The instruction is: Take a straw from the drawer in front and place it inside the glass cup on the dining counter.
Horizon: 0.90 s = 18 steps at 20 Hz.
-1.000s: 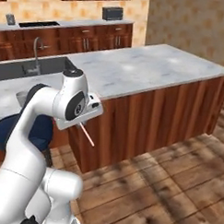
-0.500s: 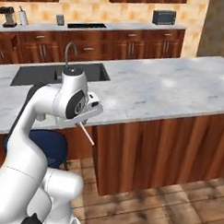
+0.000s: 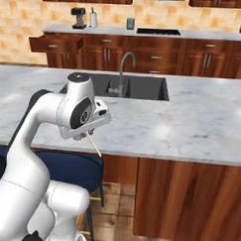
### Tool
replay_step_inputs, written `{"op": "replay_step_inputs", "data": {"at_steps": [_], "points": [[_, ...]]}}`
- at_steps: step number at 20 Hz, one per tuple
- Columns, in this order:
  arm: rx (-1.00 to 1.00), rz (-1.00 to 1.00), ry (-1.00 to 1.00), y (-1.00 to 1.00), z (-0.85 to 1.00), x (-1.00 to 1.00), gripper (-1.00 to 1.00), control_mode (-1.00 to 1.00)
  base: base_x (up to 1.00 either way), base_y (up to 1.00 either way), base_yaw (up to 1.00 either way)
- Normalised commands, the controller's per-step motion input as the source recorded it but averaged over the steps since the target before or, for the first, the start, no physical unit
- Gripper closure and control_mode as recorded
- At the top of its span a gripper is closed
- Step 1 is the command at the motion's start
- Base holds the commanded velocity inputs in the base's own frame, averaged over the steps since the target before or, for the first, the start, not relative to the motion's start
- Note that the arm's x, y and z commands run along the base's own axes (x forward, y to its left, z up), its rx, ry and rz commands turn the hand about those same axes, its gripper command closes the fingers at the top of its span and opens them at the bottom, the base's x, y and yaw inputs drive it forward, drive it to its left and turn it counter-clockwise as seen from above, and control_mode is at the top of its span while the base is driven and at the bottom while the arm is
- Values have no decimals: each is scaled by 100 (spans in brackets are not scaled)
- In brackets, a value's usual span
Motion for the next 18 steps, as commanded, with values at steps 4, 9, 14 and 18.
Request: {"op": "replay_step_inputs", "data": {"at_steps": [4, 9, 14, 18], "points": [[0, 0, 0, 0, 0, 0, 100, 100, 96, -19, 44], [0, 0, 0, 0, 0, 0, 100, 100, 100, -9, 26], [5, 9, 0, -2, 7, 24, 100, -100, 54, 0, 12], [27, 25, -6, -13, 34, 33, 100, -100, 0, 0, 0]]}}
